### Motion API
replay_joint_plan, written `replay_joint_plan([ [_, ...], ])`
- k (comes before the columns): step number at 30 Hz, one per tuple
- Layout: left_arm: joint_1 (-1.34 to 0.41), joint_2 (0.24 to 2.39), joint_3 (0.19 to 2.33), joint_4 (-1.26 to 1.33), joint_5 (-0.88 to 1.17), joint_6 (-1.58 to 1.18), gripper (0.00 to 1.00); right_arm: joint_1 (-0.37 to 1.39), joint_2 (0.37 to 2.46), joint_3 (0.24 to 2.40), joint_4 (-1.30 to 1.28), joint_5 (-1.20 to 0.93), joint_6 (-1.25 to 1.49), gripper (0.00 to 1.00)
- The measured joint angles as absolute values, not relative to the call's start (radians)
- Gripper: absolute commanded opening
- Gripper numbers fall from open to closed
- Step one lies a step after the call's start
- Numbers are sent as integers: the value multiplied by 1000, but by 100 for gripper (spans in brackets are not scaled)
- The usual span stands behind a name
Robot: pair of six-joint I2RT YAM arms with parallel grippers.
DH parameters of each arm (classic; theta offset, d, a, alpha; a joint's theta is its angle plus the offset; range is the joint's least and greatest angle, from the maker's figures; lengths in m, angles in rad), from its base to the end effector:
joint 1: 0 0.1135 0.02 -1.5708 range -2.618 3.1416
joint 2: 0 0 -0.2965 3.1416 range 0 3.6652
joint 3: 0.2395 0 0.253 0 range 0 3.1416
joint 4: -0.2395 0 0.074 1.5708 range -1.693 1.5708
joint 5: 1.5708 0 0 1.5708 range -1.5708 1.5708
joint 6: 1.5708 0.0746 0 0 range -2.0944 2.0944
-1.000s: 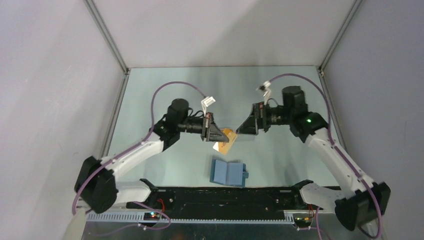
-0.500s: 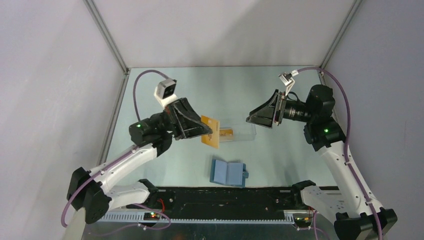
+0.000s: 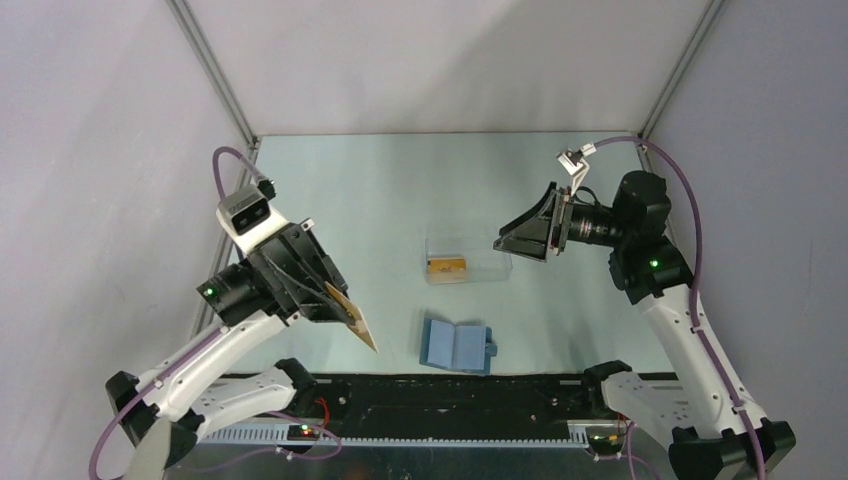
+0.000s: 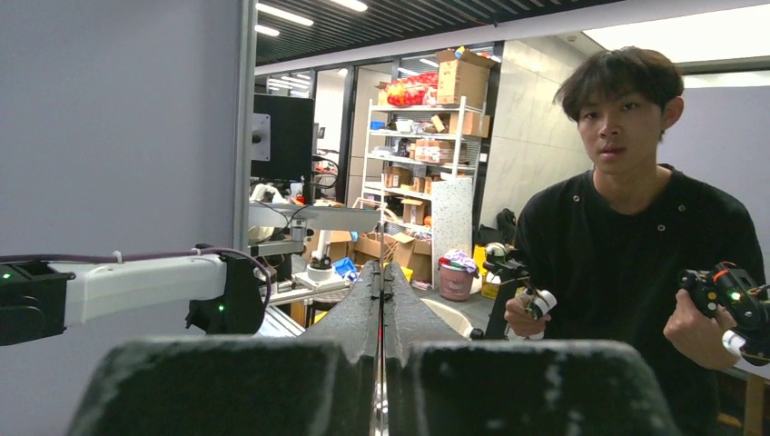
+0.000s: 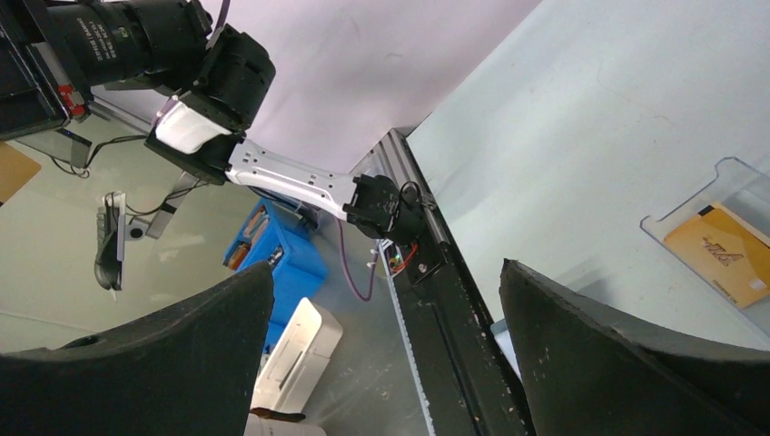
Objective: Put the credit cards into the card holder
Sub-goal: Insert the credit card into the card holder.
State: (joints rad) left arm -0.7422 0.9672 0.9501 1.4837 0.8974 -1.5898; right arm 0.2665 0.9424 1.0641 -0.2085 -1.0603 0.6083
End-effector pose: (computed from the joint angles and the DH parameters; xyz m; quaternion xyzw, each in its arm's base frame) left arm 0.0424 -0.1180 0.5333 0.3756 0.2209 -0.8360 0.3336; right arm 0.1685 0.1135 0.4332 -0.2286 0.6848 0.5846 0.3702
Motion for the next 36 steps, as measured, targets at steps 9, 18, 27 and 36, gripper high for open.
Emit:
replay_joint_plan([
  [9,-757,976,950,1483,897,-1590,0,272,930,1064,-233,-1061,575,97],
  [18,-746,1077,930,1383,854,-1587,0,294,923,1064,-232,-1063,571,85],
  [27,-741,1113,869,649,645,-1311,0,395,928,1062,-79,-1075,688,79],
  [36,-740,1097,855,476,580,-1233,0,476,1002,1061,64,-1058,811,48],
])
